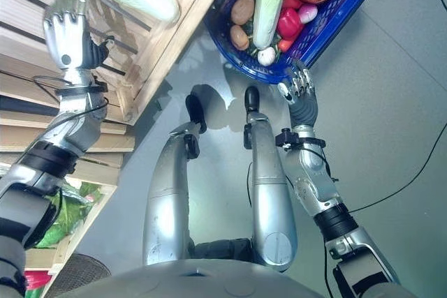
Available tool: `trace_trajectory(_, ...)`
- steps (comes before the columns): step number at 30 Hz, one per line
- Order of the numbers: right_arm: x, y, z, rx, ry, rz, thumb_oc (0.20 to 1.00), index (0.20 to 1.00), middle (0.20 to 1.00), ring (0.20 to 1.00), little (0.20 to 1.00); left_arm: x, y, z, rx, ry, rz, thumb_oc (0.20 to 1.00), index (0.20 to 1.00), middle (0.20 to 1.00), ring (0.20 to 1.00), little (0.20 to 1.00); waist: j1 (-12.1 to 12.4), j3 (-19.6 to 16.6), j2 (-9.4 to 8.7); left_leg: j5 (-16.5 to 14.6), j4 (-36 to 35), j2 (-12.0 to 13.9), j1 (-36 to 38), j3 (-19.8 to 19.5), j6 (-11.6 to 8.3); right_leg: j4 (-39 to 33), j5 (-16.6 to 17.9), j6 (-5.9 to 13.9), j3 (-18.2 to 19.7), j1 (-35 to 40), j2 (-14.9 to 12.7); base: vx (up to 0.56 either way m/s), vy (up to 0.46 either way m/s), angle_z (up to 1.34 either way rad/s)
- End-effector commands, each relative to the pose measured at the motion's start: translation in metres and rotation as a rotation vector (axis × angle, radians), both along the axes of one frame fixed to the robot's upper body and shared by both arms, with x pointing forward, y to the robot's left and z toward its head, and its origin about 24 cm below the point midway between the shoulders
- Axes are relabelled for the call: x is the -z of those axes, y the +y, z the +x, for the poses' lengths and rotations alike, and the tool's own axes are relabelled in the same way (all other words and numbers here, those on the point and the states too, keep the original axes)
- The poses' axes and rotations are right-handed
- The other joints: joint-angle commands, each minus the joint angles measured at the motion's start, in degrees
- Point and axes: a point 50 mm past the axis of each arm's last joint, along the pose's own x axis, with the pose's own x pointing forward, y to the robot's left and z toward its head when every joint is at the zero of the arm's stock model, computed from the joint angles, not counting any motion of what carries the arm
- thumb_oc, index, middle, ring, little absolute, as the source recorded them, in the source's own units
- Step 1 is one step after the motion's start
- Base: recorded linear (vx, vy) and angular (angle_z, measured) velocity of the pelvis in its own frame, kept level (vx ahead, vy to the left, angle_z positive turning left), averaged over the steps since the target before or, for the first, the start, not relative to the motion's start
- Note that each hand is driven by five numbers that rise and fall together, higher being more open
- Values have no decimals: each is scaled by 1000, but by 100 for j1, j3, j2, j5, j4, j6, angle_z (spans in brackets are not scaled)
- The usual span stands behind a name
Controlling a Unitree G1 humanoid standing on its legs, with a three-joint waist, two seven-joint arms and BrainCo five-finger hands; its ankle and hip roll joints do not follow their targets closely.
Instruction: Pick up fruits and vegetables into the basket
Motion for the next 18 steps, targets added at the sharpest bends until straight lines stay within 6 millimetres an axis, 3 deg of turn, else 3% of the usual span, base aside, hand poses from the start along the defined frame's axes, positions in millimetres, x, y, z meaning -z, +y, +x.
trace_trajectory(1,-15,-6,-14,-13,-109,36,1000,1000,1000,1000,1000,-16,-1,-13,8,-127,159,1000,1000,1000,1000,1000,90,-272,-47,-307,71,-145,9,202,-43,-393,152,341,-193,419,150,0,0,0)
trace_trajectory(10,-15,-9,-12,-46,-86,20,1000,1000,1000,1000,1000,-29,-1,0,-87,23,408,1000,1000,1000,1000,1000,-63,-272,-53,-342,169,-87,23,282,-35,-267,129,337,-133,388,143,19,16,-2)
trace_trajectory(18,-14,-7,-7,-62,-77,10,1000,1000,1000,1000,1000,-38,5,20,-206,151,466,1000,1000,1000,1000,1000,-206,-272,-51,-370,262,-17,-59,369,-26,-143,115,343,-60,259,130,24,29,-7)
